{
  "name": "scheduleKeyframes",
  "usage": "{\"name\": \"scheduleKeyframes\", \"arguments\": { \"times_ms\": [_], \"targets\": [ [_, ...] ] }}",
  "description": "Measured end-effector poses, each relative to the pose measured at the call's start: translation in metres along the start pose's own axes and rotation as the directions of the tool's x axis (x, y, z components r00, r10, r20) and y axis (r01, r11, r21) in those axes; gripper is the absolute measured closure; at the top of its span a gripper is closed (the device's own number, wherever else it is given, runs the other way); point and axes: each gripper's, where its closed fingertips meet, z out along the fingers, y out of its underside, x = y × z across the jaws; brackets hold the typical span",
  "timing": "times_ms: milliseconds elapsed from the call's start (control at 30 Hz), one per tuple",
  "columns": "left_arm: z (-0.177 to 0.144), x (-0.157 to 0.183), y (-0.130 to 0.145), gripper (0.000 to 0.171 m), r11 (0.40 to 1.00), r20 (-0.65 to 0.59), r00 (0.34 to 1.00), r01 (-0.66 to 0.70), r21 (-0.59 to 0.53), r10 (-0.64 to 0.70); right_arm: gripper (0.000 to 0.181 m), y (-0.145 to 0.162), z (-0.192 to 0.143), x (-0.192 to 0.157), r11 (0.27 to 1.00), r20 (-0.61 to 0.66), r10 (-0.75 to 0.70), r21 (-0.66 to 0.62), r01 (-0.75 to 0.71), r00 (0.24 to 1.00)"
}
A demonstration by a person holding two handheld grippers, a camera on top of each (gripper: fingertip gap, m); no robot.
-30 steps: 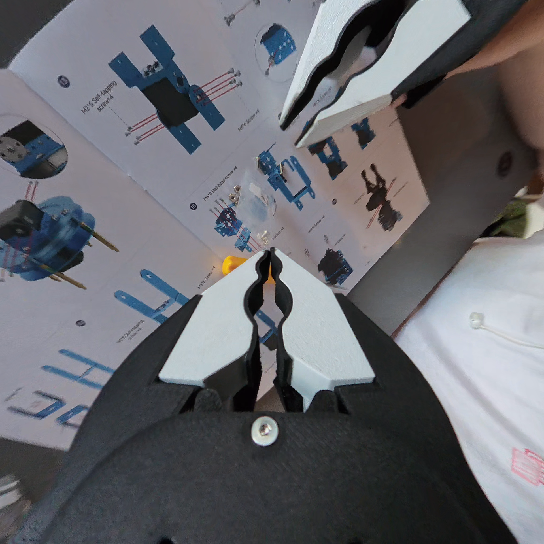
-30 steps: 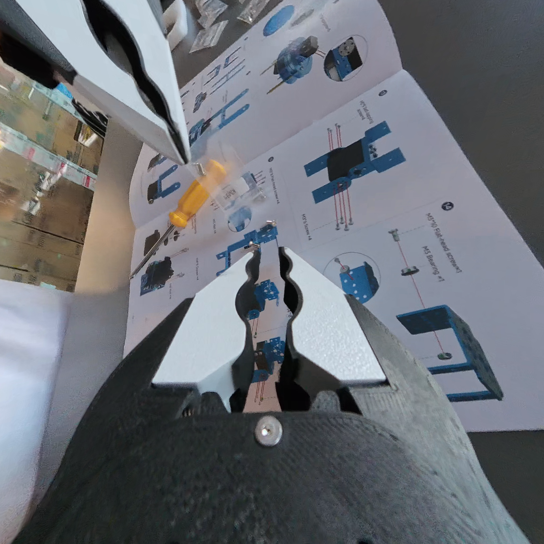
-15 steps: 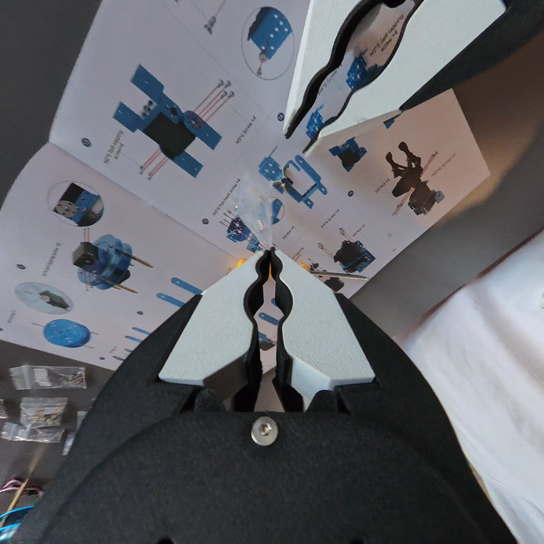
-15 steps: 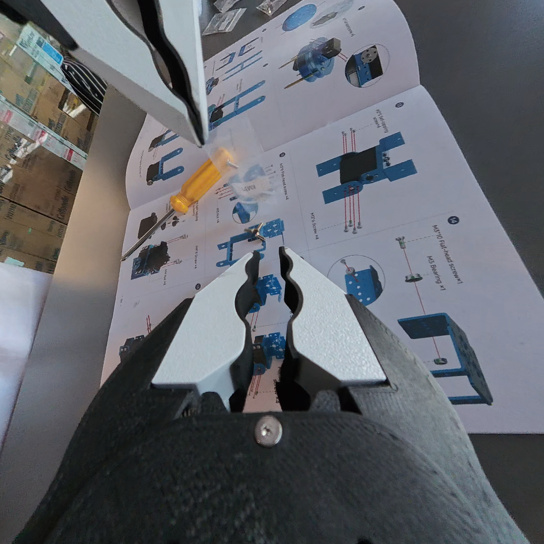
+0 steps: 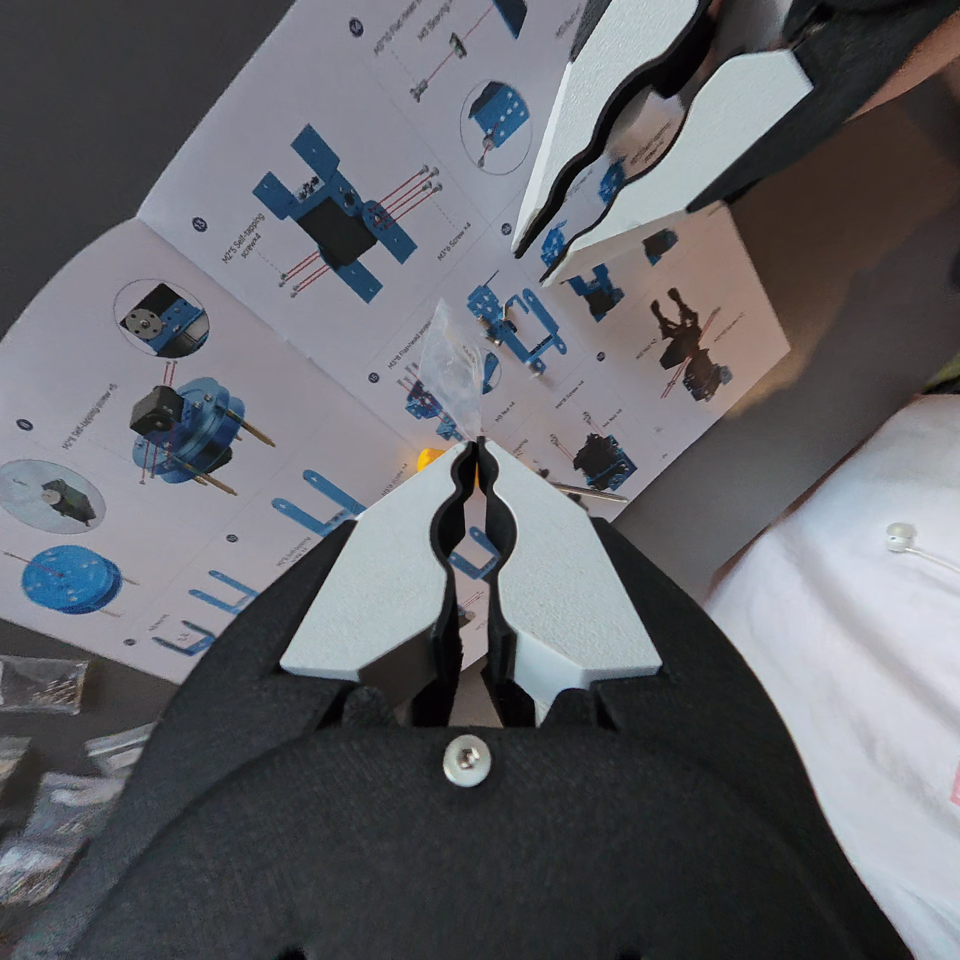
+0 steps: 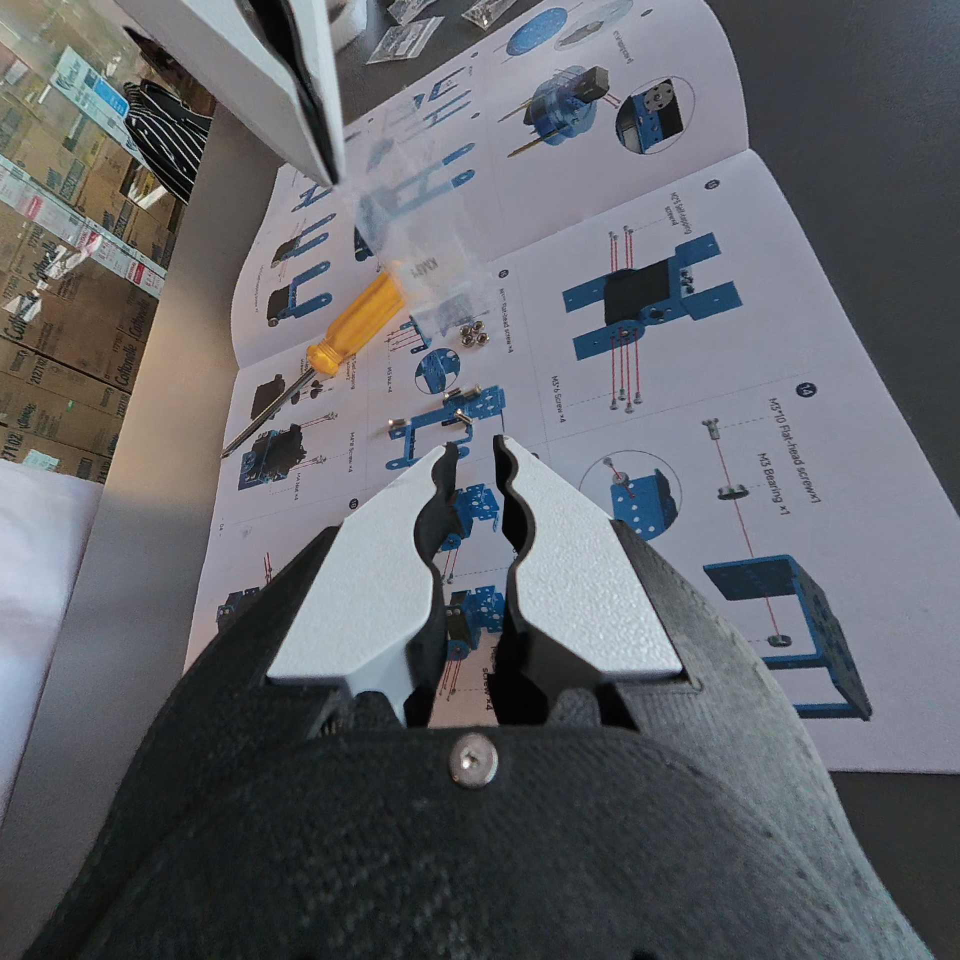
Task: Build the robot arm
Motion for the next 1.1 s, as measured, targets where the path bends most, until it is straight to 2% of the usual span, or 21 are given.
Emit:
{"name": "scheduleKeyframes", "arguments": {
  "times_ms": [100, 167, 233, 267, 367, 533, 667, 767, 867, 967, 1033, 1100],
  "targets": [
    [-0.009, 0.014, 0.011, 0.171, 0.986, -0.105, 0.994, 0.056, 0.154, -0.041, 0.168, 0.001, 0.001, -0.001, 1.000, -0.004, -0.017, -0.005, 0.017, 1.000],
    [-0.009, 0.032, 0.023, 0.171, 0.963, -0.225, 0.972, 0.127, 0.237, -0.073, 0.168, 0.001, 0.001, -0.002, 1.000, -0.003, -0.028, -0.009, 0.028, 1.000],
    [-0.004, 0.055, 0.036, 0.171, 0.944, -0.355, 0.932, 0.177, 0.278, -0.070, 0.168, 0.001, 0.002, -0.002, 0.999, 0.000, -0.032, -0.011, 0.032, 0.999],
    [0.003, 0.062, 0.044, 0.171, 0.944, -0.381, 0.923, 0.180, 0.277, -0.065, 0.168, 0.001, 0.002, -0.002, 0.999, -0.001, -0.032, -0.011, 0.032, 0.999],
    [0.026, 0.068, 0.052, 0.171, 0.948, -0.346, 0.937, 0.146, 0.283, -0.040, 0.168, 0.000, 0.002, 0.000, 1.000, -0.001, -0.027, -0.009, 0.027, 1.000],
    [0.048, 0.081, 0.042, 0.171, 0.952, -0.408, 0.913, 0.134, 0.275, -0.011, 0.168, -0.007, -0.004, 0.004, 0.999, -0.012, -0.030, 0.040, 0.031, 0.999],
    [0.053, 0.092, 0.032, 0.171, 0.945, -0.427, 0.904, 0.112, 0.307, 0.031, 0.168, -0.013, -0.013, 0.007, 0.994, -0.038, -0.056, 0.094, 0.059, 0.998],
    [0.047, 0.090, 0.030, 0.171, 0.917, -0.388, 0.920, 0.105, 0.384, 0.057, 0.168, -0.019, -0.017, 0.007, 0.987, -0.054, -0.074, 0.140, 0.081, 0.996],
    [0.027, 0.078, 0.040, 0.171, 0.855, -0.323, 0.945, 0.120, 0.505, 0.058, 0.168, -0.025, -0.021, 0.011, 0.977, -0.102, -0.090, 0.183, 0.107, 0.991],
    [-0.011, 0.052, 0.065, 0.171, 0.718, -0.296, 0.955, 0.220, 0.661, -0.020, 0.168, -0.034, -0.027, 0.018, 0.961, -0.173, -0.101, 0.236, 0.141, 0.980],
    [-0.037, 0.017, 0.095, 0.171, 0.616, -0.254, 0.958, 0.282, 0.736, -0.134, 0.168, -0.040, -0.033, 0.023, 0.947, -0.219, -0.106, 0.277, 0.166, 0.970],
    [-0.057, -0.030, 0.130, 0.171, 0.562, -0.177, 0.947, 0.304, 0.769, -0.269, 0.168, -0.047, -0.041, 0.031, 0.927, -0.286, -0.120, 0.309, 0.210, 0.951]
  ]
}}
